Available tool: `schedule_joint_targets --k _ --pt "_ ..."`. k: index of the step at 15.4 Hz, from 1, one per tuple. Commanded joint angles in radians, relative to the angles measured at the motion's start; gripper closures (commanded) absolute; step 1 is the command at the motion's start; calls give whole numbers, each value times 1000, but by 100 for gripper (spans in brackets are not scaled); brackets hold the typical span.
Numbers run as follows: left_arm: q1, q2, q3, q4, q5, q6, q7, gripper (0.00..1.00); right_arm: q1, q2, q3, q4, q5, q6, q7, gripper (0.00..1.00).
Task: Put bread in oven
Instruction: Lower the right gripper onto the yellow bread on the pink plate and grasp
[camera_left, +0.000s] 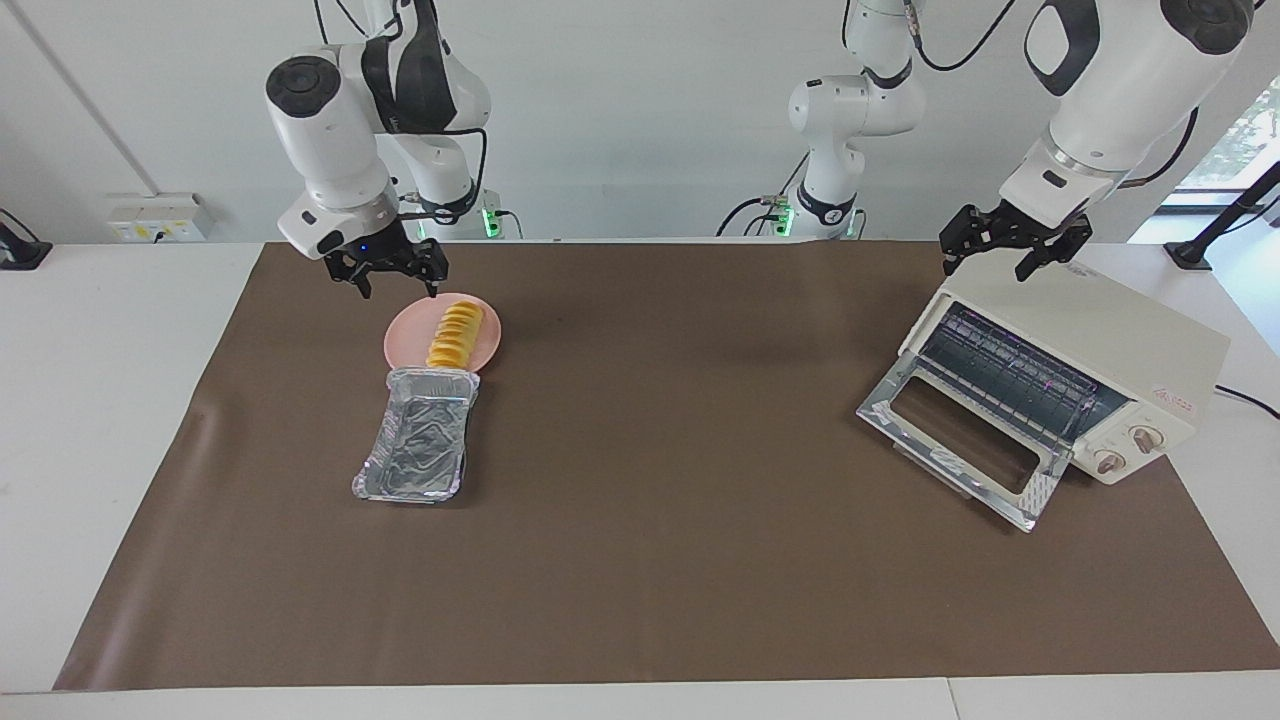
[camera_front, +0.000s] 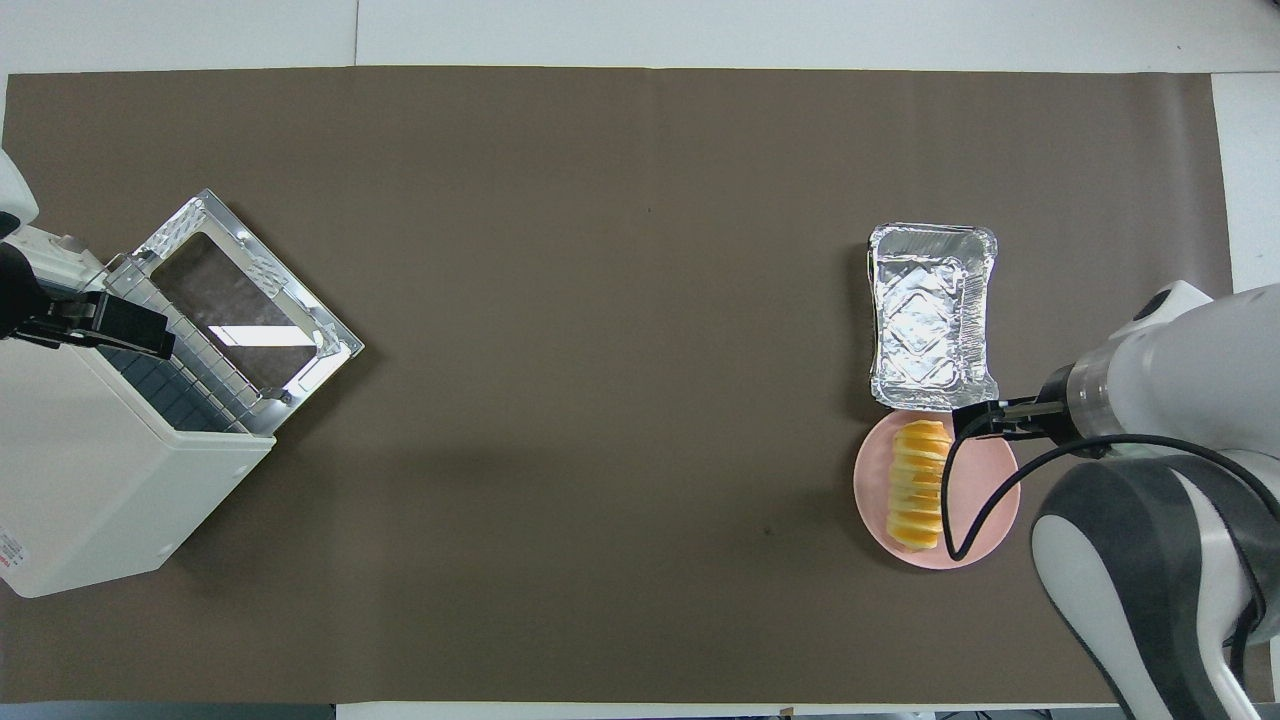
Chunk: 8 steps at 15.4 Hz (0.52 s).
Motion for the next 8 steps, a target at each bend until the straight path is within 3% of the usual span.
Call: schedule_joint_targets --k 1,8 --pt "11 -14 -5 -4 -15 2 0 0 23 28 -2 -58 17 82 12 0" --pt "11 -14 -5 -4 -15 2 0 0 51 88 -2 -190 43 237 187 0"
